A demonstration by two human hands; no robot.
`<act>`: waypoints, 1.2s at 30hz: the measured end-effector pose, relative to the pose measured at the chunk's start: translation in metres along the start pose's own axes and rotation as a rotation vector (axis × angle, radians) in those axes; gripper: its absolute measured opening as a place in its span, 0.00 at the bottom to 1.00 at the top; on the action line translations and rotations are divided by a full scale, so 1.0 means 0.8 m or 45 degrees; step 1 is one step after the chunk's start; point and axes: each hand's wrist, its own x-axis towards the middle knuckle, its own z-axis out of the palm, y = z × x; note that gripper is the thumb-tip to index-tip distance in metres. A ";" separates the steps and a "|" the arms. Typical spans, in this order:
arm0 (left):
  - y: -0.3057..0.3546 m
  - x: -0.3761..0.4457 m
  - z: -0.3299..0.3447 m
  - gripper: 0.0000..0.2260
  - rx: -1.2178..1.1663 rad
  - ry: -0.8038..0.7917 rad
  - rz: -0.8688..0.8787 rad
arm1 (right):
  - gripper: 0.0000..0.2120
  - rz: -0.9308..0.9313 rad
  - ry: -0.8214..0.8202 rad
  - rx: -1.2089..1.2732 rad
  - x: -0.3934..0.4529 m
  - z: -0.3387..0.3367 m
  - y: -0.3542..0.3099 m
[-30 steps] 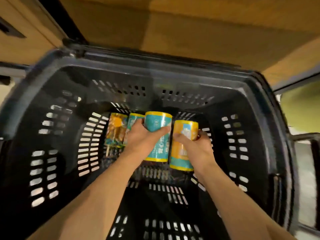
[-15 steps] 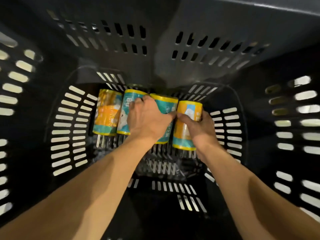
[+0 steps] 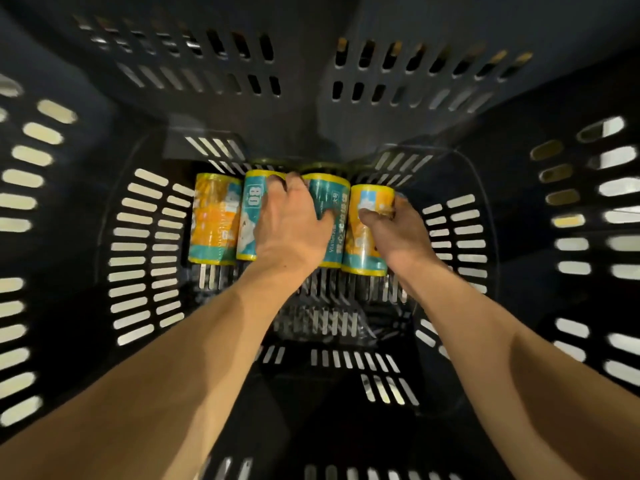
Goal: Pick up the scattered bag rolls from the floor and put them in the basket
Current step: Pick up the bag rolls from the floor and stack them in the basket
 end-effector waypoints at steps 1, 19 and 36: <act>-0.001 -0.006 -0.007 0.25 0.049 -0.041 0.049 | 0.37 -0.018 -0.008 -0.112 -0.010 -0.008 -0.012; 0.044 -0.231 -0.430 0.18 0.669 -0.091 0.443 | 0.19 -0.757 -0.341 -1.397 -0.366 -0.174 -0.321; -0.048 -0.626 -0.994 0.16 0.506 0.644 -0.216 | 0.09 -1.887 -0.255 -1.464 -0.880 -0.209 -0.727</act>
